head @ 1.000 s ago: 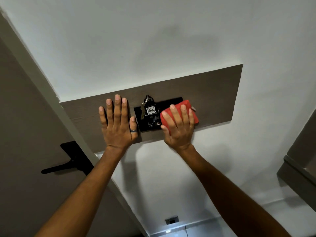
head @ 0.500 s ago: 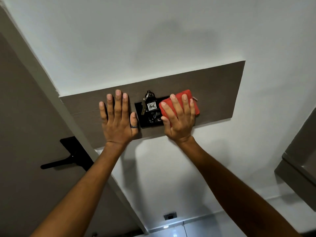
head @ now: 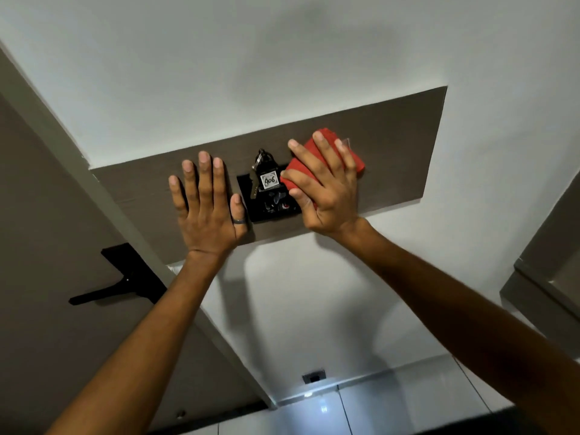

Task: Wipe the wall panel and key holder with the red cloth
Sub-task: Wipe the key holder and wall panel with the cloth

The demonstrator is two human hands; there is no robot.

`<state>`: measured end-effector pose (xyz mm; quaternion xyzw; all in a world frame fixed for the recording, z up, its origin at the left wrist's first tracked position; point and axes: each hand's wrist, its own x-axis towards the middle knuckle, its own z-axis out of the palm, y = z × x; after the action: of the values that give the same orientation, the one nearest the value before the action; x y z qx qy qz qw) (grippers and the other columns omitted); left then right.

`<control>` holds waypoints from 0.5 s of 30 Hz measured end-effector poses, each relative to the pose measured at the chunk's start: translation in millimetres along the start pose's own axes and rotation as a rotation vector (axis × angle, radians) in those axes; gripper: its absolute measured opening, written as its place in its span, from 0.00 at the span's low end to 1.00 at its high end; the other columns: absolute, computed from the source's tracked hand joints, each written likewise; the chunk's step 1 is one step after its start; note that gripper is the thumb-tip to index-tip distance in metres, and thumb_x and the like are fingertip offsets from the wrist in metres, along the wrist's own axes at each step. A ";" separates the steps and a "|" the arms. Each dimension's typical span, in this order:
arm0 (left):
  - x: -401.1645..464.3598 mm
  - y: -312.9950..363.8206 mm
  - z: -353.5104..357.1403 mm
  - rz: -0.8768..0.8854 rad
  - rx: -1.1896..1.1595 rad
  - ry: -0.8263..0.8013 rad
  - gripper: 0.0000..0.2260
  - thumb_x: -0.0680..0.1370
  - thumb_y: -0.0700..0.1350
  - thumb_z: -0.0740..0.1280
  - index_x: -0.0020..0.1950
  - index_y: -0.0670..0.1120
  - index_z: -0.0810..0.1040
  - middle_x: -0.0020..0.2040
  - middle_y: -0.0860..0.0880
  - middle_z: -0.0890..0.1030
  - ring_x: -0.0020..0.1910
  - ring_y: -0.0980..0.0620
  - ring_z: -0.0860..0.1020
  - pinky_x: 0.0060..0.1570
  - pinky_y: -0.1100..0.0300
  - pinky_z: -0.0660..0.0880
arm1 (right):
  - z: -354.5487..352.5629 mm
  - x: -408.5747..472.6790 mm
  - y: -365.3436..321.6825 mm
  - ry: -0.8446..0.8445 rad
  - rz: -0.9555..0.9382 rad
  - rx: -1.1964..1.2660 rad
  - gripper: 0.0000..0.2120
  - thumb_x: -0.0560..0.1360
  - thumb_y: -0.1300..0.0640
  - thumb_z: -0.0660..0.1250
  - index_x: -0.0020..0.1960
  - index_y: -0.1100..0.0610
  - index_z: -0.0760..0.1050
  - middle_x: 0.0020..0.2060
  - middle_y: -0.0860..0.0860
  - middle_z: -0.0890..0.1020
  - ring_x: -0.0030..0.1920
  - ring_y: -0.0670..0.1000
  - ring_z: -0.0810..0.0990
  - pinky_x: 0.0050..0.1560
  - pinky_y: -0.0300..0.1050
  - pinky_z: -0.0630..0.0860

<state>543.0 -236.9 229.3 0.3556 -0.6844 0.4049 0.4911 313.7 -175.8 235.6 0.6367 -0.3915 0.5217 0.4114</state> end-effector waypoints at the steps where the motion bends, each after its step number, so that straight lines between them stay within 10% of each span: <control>1: -0.8 -0.7 -0.5 -0.005 0.001 -0.002 0.28 0.84 0.50 0.53 0.82 0.40 0.55 0.80 0.39 0.62 0.82 0.44 0.47 0.81 0.43 0.46 | 1.0 -1.0 0.2 -0.004 -0.015 -0.004 0.13 0.84 0.49 0.60 0.60 0.49 0.82 0.75 0.53 0.76 0.82 0.58 0.65 0.83 0.59 0.55; 15: 3.0 0.6 -3.0 0.023 0.032 -0.003 0.29 0.83 0.50 0.54 0.82 0.42 0.55 0.83 0.45 0.51 0.82 0.43 0.49 0.81 0.42 0.48 | -6.0 -32.9 23.9 0.060 -0.124 -0.085 0.15 0.85 0.51 0.57 0.64 0.51 0.81 0.71 0.55 0.79 0.77 0.62 0.71 0.79 0.63 0.65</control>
<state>542.8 -234.2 232.6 0.3561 -0.6827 0.4207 0.4797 284.5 -176.4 206.6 0.6258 -0.3606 0.4970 0.4809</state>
